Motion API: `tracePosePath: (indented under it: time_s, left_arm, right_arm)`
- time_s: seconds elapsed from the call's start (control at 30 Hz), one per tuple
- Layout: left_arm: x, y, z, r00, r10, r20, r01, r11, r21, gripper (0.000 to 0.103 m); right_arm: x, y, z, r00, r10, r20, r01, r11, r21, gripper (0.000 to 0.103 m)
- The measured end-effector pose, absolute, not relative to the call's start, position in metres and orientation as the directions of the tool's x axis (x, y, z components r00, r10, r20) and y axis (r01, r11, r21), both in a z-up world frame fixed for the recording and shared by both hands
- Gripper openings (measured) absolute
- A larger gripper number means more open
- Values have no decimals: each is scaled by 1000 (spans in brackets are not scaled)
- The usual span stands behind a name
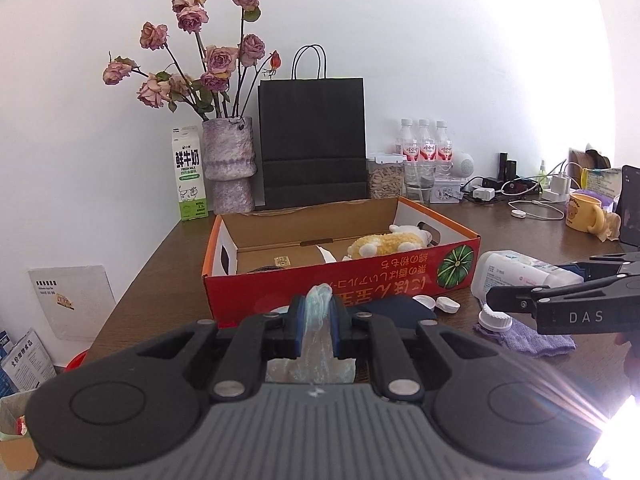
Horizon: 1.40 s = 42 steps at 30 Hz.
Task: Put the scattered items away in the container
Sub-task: 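Carry container and bag over the box and open both tools to drop them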
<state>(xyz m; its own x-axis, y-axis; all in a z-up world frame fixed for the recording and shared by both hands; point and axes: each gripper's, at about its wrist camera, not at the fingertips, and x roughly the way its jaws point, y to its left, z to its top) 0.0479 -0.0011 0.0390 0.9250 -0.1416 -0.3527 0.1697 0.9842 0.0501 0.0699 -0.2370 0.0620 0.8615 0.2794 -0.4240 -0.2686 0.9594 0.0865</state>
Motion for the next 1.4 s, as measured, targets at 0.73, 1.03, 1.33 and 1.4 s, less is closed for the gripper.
tracePosePath:
  time_s: [0.73, 1.03, 1.33, 1.4]
  left_arm:
    - [107, 6, 81, 970, -108, -217, 110, 994, -2, 13]
    - [170, 5, 89, 969, -106, -222, 97, 994, -50, 13]
    - [239, 6, 78, 974, -21, -224, -5, 993, -116, 13]
    - [253, 11, 70, 969, 4, -247, -35, 992, -121, 13]
  right_arm:
    - [130, -203, 104, 897, 310, -316, -311, 949, 48, 66]
    - [193, -181, 117, 913, 285, -290, -283, 958, 52, 66]
    - [267, -159, 106, 921, 243, -304, -224, 970, 95, 66]
    - [280, -155, 98, 916, 238, -324, -218, 971, 96, 66]
